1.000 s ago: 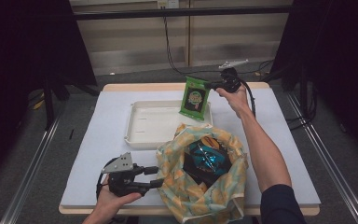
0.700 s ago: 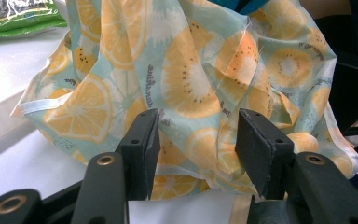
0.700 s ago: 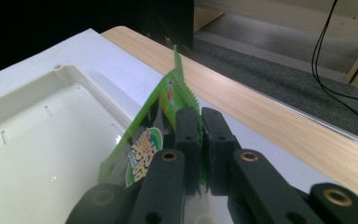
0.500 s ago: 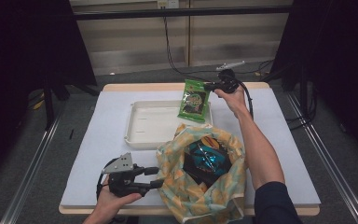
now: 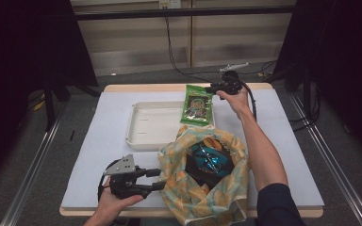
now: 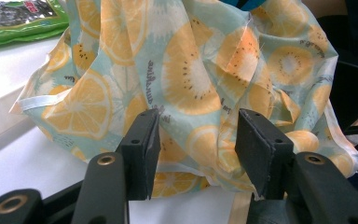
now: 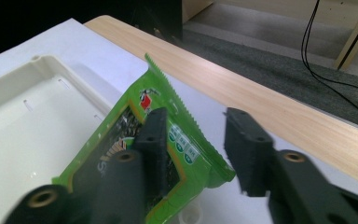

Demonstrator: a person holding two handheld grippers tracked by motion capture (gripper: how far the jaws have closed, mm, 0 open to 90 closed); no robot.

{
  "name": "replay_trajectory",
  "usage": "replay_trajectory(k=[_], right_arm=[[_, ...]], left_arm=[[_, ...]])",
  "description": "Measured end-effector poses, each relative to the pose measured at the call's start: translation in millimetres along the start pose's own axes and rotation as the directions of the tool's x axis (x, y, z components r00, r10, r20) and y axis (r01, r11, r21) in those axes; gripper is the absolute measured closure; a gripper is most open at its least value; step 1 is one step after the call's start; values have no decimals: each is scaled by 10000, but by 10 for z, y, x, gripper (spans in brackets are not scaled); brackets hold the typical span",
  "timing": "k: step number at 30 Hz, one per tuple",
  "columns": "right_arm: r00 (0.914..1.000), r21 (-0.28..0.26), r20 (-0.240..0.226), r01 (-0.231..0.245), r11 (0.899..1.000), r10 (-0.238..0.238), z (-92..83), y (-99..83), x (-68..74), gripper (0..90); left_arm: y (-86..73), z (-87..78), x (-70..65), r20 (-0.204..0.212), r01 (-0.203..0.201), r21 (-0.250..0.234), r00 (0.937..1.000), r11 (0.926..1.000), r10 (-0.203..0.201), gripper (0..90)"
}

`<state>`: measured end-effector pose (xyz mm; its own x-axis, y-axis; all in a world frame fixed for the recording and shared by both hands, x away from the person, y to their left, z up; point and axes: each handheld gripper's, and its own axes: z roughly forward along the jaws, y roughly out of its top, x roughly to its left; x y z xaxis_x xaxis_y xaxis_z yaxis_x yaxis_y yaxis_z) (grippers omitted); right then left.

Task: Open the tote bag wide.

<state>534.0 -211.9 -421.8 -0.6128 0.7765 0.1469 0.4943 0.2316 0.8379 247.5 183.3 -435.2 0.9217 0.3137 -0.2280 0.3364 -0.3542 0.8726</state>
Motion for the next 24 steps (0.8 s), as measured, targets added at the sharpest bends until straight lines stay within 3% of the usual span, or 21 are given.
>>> replay_trajectory(k=[1,4,8,11,13,17,19,21,24], right_arm=[[10000,-189,37,-64,9998,64,-47,17,20,498],[10000,-376,-63,56,9993,-58,-101,28,69,504],[9921,-340,-1226,238,9991,-278,-198,-80,245,756],[9795,-11,-1959,467,9989,-460,-178,-211,353,893],[9789,45,-1963,586,9983,-566,-167,-253,394,900],[9669,522,-2467,808,9954,-655,-104,-412,501,900],[9656,630,-2535,759,9951,-576,-75,-494,526,900],[9590,1127,-2753,1015,9884,-671,-23,-599,548,900],[9525,1356,-2953,1184,9837,-739,8,-642,571,900]], left_arm=[[0,1,-3,3,-8,6,10000,10000,8,495],[-1,0,-5,10,35,-36,10000,10000,-35,495],[2,5,-7,23,-12,-18,10000,10000,12,495],[8,9,-19,-28,-19,38,10000,10000,19,495],[12,17,-24,33,-62,-17,10000,10000,62,494],[23,19,-25,0,-128,41,9999,9999,128,494],[23,10,-18,-3,-38,-44,10000,10000,38,494],[21,-2,-5,-85,-23,-52,10000,10000,23,495],[13,5,-6,-60,16,-66,10000,10000,-16,495]])
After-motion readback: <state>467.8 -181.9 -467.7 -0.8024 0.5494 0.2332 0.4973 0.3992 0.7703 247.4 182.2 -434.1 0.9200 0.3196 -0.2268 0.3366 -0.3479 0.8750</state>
